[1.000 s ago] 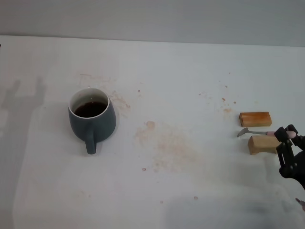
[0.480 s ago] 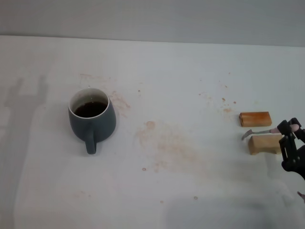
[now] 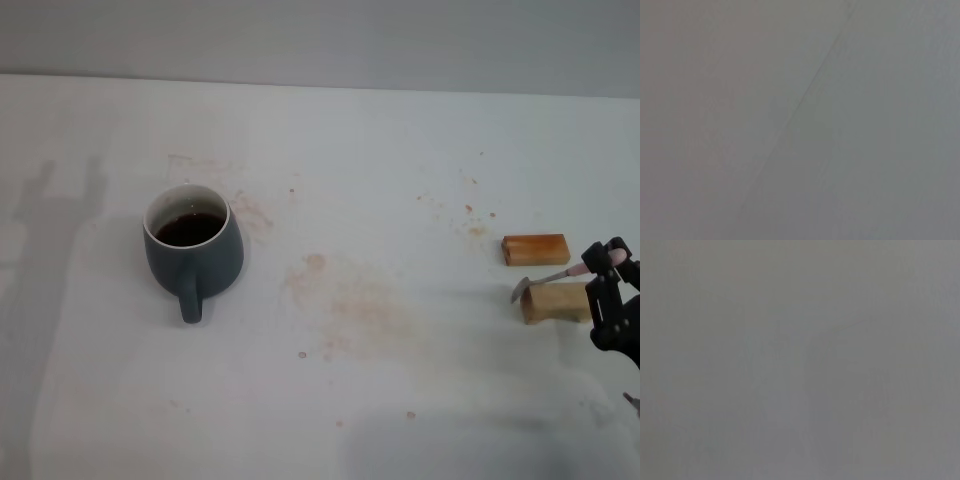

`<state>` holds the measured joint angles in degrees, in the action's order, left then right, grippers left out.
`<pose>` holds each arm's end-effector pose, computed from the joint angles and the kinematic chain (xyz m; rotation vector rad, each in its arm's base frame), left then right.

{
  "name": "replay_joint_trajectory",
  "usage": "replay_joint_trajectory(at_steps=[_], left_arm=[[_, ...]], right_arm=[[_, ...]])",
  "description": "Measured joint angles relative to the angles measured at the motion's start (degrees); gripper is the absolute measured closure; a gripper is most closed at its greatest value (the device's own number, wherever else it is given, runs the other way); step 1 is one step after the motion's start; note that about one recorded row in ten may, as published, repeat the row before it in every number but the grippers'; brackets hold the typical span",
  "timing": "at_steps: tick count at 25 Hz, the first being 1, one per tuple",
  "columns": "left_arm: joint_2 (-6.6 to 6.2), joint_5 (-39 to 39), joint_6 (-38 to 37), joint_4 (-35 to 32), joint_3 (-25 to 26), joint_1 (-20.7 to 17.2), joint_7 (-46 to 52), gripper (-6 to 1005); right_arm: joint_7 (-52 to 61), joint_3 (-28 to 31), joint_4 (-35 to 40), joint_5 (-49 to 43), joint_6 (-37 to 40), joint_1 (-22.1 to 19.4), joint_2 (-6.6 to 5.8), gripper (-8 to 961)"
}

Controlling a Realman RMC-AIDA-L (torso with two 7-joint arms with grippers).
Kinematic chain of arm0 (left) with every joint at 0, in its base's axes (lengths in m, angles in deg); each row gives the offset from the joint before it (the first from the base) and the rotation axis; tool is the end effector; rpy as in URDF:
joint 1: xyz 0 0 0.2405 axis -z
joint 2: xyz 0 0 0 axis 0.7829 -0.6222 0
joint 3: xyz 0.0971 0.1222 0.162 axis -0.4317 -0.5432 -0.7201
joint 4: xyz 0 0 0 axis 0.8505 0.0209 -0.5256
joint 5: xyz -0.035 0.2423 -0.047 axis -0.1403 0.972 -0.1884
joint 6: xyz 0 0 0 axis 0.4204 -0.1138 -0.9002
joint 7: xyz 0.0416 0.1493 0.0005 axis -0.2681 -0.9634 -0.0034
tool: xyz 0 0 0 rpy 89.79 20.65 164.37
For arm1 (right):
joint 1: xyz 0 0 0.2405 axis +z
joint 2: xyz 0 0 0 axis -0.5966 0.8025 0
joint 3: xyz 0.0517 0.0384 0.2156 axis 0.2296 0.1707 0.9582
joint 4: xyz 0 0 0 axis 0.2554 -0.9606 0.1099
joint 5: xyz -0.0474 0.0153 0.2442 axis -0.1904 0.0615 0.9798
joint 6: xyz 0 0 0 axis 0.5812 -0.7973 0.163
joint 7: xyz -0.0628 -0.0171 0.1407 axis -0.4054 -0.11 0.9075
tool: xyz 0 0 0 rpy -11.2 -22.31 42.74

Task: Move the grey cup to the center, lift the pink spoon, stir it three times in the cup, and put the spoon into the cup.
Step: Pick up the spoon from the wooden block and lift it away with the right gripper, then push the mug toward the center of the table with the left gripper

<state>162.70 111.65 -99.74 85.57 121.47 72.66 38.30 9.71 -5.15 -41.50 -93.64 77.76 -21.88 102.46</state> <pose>-0.3227 0.3505 0.0293 -1.2740 -0.7576 -1.1861 0.3223 0.2089 -0.0636 -1.7261 0.6024 0.9604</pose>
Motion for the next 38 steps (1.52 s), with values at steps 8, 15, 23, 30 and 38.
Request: replay_joint_trajectory(at_steps=[8, 15, 23, 30, 38], left_arm=[[0.04, 0.0, 0.0, 0.0, -0.8, -0.1, -0.1, 339], [0.07, 0.0, 0.0, 0.0, -1.5, -0.1, -0.2, 339], [0.06, 0.0, -0.5, 0.0, -3.8, -0.2, -0.5, 339], [-0.22, 0.1, -2.3, -0.5, -6.4, -0.2, -0.7, 339], [-0.41, 0.2, -2.6, -1.1, -8.8, -0.2, -3.8, 340]], right_arm=[[0.0, 1.0, 0.3, 0.0, -0.2, 0.8, 0.0, 822], [0.0, 1.7, 0.6, 0.0, -0.2, 2.8, 0.0, 837], [6.6, 2.3, 3.8, -0.1, -3.0, 6.8, 0.0, 842], [15.6, 1.4, 10.0, -0.6, -2.8, 10.5, -0.15, 842], [32.3, -4.9, 22.9, -1.3, -1.0, 14.7, -0.3, 843]])
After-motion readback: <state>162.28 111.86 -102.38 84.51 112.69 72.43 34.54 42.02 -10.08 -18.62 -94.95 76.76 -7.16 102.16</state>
